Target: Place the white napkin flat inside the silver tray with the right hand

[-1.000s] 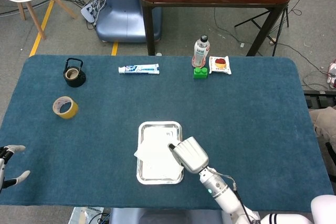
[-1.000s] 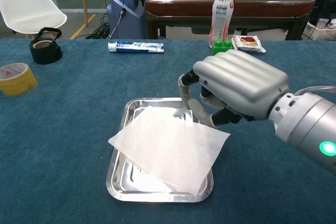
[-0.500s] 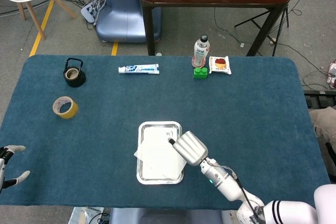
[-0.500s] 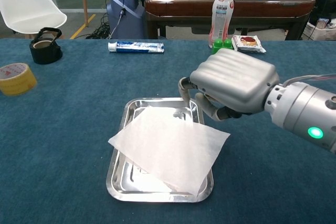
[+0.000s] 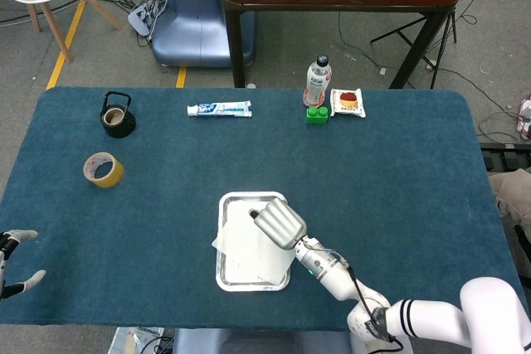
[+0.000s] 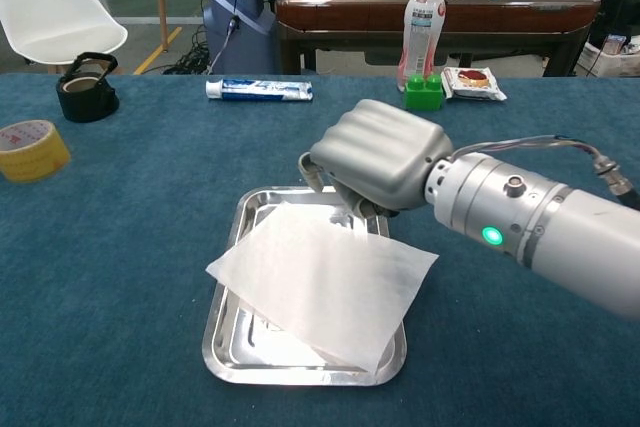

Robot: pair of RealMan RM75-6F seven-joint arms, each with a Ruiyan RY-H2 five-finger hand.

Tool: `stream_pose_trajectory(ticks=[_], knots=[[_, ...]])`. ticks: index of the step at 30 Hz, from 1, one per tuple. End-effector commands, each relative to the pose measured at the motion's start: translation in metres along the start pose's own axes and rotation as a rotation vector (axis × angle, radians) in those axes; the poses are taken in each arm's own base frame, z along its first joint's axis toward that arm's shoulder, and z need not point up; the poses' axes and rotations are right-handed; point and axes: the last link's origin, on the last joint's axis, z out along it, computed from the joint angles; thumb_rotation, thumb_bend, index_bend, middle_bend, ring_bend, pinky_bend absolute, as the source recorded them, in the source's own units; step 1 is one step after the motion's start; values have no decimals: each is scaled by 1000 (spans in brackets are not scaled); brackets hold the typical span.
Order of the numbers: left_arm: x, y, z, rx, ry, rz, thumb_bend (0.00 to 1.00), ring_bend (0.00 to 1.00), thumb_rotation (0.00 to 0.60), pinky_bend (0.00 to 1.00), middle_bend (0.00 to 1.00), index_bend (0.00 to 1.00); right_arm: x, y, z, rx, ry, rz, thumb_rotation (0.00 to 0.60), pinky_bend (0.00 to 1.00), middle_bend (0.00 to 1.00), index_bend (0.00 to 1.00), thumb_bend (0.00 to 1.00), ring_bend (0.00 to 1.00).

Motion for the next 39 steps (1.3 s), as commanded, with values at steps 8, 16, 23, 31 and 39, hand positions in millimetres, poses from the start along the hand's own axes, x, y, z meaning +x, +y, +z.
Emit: stream_pose_trajectory(ticks=[8,16,23,31,39], knots=[[3,-1,-2,2,7,-7,111,301,600,493,359,333,-7,-18,30,10,-13,-53,600,1000,1000,381,975,998],[4,-2,-3,1,6,-13,111,301,600,493,359,333,-14,-24,44,1,-35,-71,600,1000,1000,381,975,998],[5,-2,-4,-1,6,-17,111,301,600,493,359,333,-18,-28,48,3,-46,-74,600,1000,1000,381,975,998],[5,-2,-5,-2,5,-22,111,301,600,493,359,333,-27,-37,57,11,-78,-62,600,1000,1000,381,975,998],[8,-4,-5,2,14,-32,111,301,600,493,359,333,-30,-42,61,11,-75,-62,600,1000,1000,381,975,998]])
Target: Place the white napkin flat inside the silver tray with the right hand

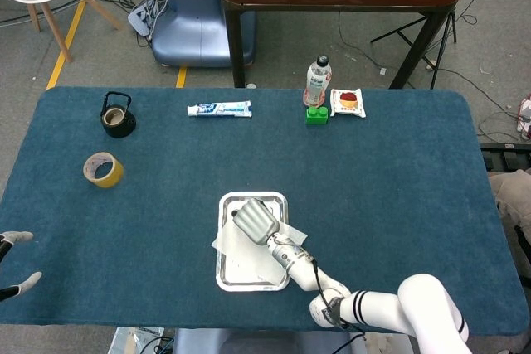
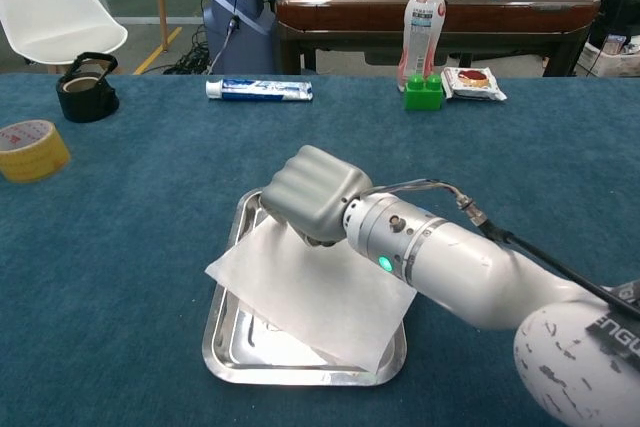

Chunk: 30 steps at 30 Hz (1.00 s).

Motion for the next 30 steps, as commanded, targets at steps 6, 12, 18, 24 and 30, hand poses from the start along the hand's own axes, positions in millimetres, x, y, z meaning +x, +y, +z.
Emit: stream_pose_trajectory(ticks=[6,12,18,24,30], knots=[[2,-1,-1,-1,5,-5,111,301,600,493,359,333,0,1,1,-11,5,-10,600,1000,1000,381,975,998],[2,-1,-1,0,6,-4,111,301,600,493,359,333,-2,5,0,-22,3,-30,600,1000,1000,381,975,997],[2,0,-1,-1,4,-4,111,301,600,493,359,333,-5,10,-1,-35,-6,-38,600,1000,1000,381,975,998],[2,0,-1,-2,5,-2,111,301,600,493,359,333,0,9,-2,-34,13,-11,600,1000,1000,381,975,998],[3,0,-2,-1,6,-5,111,301,600,493,359,333,3,4,-2,-19,33,11,600,1000,1000,381,974,998]])
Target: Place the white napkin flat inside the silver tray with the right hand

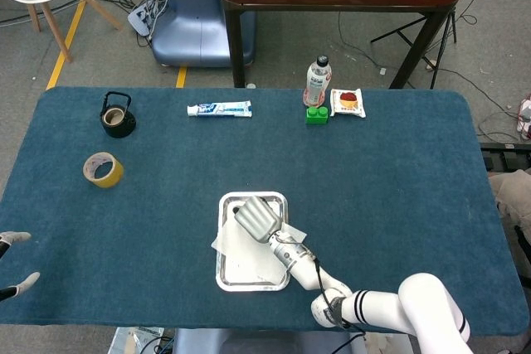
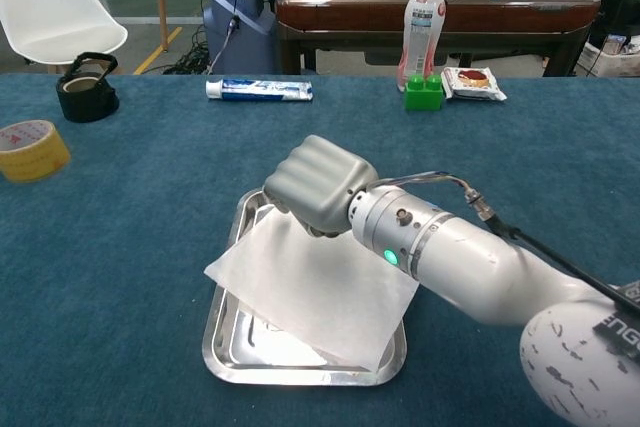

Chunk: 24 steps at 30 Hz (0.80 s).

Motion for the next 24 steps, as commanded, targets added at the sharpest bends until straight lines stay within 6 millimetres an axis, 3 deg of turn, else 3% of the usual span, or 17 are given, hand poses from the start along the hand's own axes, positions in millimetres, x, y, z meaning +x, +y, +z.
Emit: stream_pose_trajectory(ticks=[1,13,24], knots=[[0,0,0,0,1,-2,110,301,600,493,359,333,1,-3,0,7,6,5,600,1000,1000,381,974,998],[1,0,-1,0,2,-3,110,301,600,493,359,333,-4,-11,5,10,-4,9,600,1000,1000,381,975,998],[2,0,-1,-3,4,-4,111,301,600,493,359,333,-10,-6,5,-7,-16,-18,600,1000,1000,381,975,998]])
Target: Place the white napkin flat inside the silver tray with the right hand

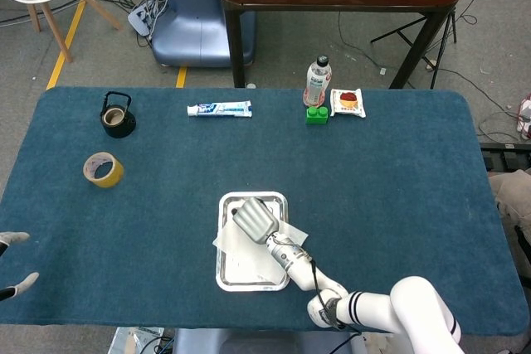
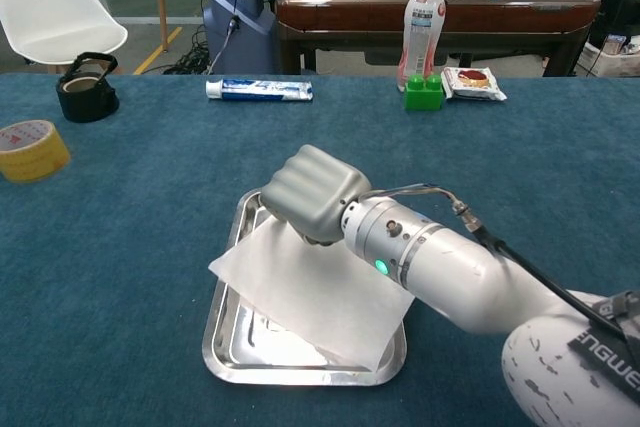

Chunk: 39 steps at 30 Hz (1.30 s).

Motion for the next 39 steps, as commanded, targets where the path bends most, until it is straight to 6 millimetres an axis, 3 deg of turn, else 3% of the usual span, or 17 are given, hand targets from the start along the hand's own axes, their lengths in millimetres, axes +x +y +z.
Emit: stream_pose_trajectory(ticks=[1,17,39], knots=[[0,0,0,-1,-2,0,111,301,600,493,359,333,-2,1,0,-3,-5,-5,600,1000,1000,381,975,998],[-2,1,1,0,-6,4,111,301,600,493,359,333,-10,16,-7,-35,-28,-24,600,1000,1000,382,975,998],[-8,4,2,-4,-23,16,111,301,600,493,359,333,-27,43,-35,-73,-73,-21,600,1000,1000,381,975,998]])
